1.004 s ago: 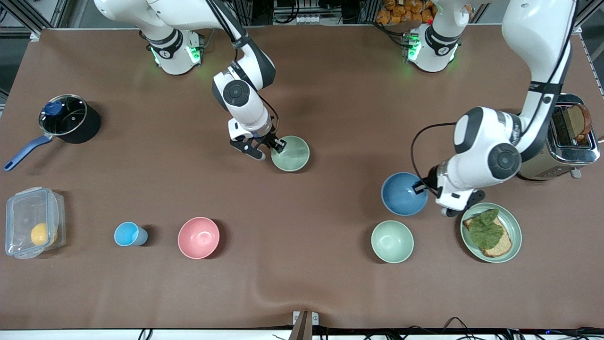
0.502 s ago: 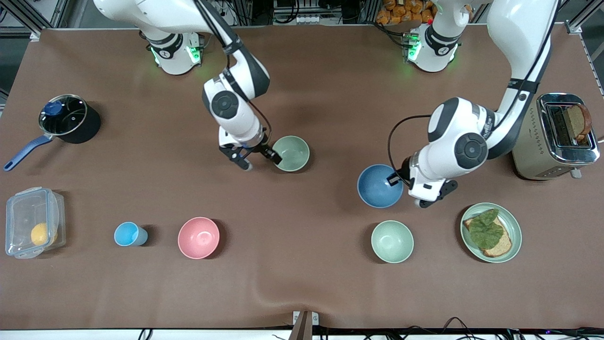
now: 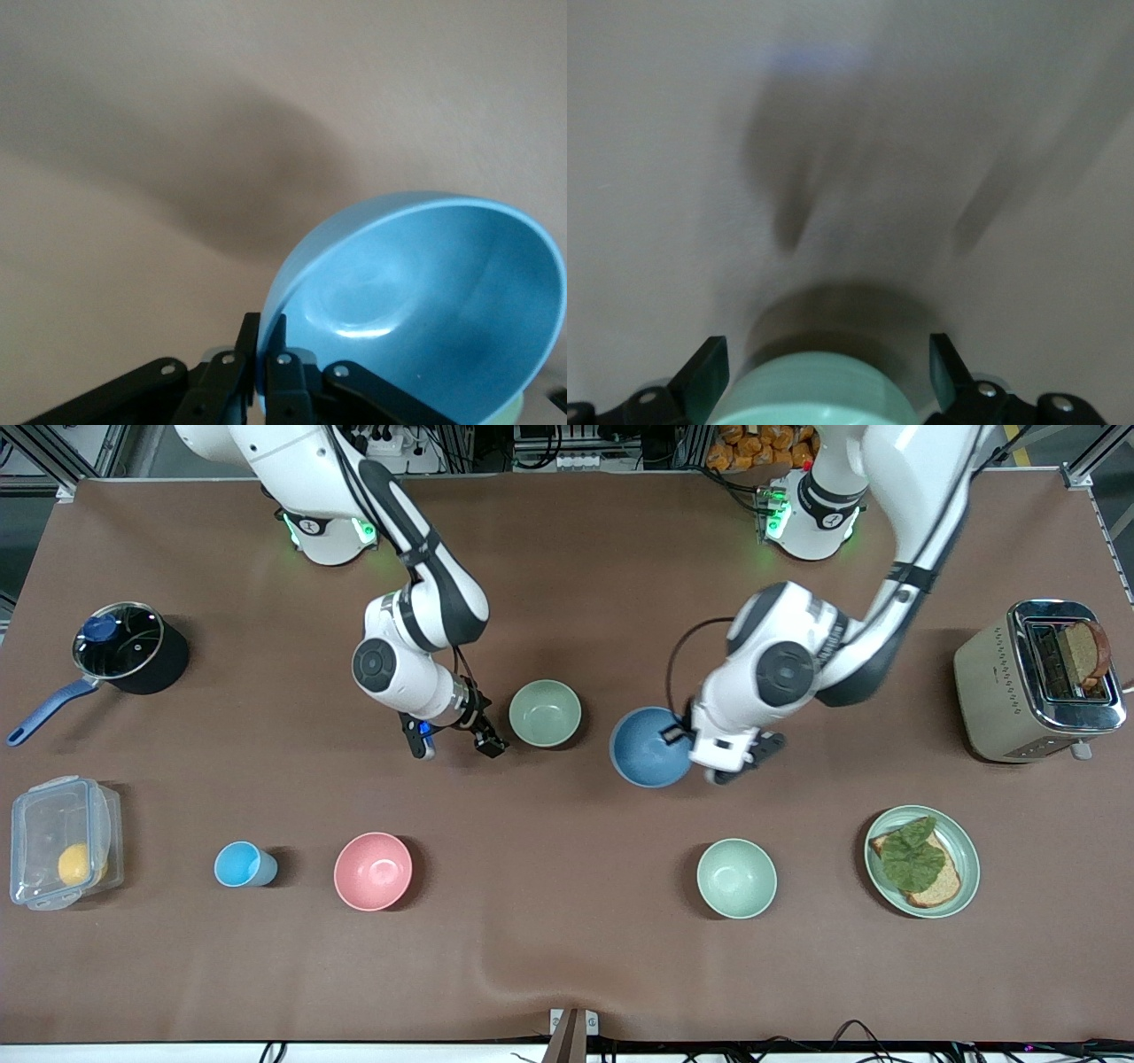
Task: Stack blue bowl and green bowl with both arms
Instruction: 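Carry the blue bowl with the left gripper over the green bowl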
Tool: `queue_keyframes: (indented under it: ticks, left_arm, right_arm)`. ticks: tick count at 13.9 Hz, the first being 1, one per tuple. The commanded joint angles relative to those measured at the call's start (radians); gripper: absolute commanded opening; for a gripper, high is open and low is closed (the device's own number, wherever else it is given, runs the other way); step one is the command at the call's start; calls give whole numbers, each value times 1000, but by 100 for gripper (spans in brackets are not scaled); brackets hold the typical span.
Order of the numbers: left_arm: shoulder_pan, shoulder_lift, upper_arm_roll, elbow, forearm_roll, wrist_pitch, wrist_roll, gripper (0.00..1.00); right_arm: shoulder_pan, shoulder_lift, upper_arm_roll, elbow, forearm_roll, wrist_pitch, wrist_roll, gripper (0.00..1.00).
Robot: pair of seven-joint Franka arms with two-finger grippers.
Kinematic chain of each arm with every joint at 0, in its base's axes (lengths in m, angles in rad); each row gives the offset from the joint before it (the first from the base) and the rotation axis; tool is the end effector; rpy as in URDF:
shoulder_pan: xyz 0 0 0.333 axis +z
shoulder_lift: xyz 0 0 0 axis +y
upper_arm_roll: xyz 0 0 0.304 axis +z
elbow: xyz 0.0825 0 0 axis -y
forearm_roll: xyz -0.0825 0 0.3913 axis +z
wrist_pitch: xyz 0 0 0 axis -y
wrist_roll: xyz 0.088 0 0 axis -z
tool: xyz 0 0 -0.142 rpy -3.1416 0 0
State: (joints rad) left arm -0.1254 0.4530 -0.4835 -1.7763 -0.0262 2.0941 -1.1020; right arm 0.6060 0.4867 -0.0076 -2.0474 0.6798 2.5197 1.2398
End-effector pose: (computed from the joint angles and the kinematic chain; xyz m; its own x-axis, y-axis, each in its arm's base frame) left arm 0.5313 -0.3548 0.2745 0.8336 0.4972 -0.2408 0.5166 -0.8559 0.0212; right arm 0.4871 0.3404 0.1471 0.3347 -0.8648 -0.3743 -0.9335 -0.3586 -0.0063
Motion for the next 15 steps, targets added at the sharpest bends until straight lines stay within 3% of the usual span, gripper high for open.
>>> queue_keyframes:
  ticks: [1, 6, 15]
  left_arm:
    - [-60, 53, 3, 55, -20, -2, -47, 0]
    - [-166, 128, 5, 107, -49, 3, -90, 0]
    - [-272, 211, 11, 152, -37, 67, -144, 0]
  right_arm:
    - [-29, 52, 11, 33, 171, -4, -106, 100]
    - [-54, 59, 12, 29, 381, -13, -192, 100]
    - [-43, 78, 12, 35, 434, -10, -217, 100]
